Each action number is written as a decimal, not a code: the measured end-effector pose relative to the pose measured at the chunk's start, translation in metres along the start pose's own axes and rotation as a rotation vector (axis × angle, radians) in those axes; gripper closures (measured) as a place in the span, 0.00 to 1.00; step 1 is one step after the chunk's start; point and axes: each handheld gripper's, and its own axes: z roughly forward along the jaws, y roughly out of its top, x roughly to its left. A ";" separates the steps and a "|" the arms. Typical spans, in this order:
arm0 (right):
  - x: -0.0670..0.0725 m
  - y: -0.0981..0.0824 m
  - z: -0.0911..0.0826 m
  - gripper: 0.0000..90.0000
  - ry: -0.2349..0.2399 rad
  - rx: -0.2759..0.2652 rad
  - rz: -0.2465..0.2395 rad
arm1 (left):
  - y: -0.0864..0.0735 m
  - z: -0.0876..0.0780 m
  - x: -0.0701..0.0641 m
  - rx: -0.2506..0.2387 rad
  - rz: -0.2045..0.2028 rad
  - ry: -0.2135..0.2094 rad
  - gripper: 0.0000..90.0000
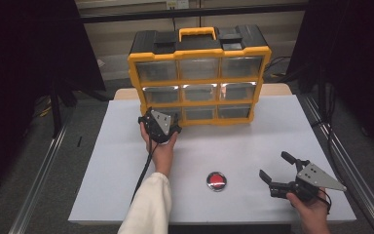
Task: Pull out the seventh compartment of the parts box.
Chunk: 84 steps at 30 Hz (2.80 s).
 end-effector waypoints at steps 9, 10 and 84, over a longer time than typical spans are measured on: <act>0.000 0.000 0.000 0.05 0.000 -0.001 -0.001 | 0.002 -0.002 -0.001 -0.018 0.148 0.012 0.14; 0.000 0.000 0.000 0.05 0.001 -0.002 -0.001 | 0.001 -0.002 -0.003 -0.019 0.176 0.019 0.15; -0.001 0.000 -0.002 0.05 -0.009 -0.001 -0.006 | -0.011 0.005 -0.006 0.012 0.660 0.090 0.65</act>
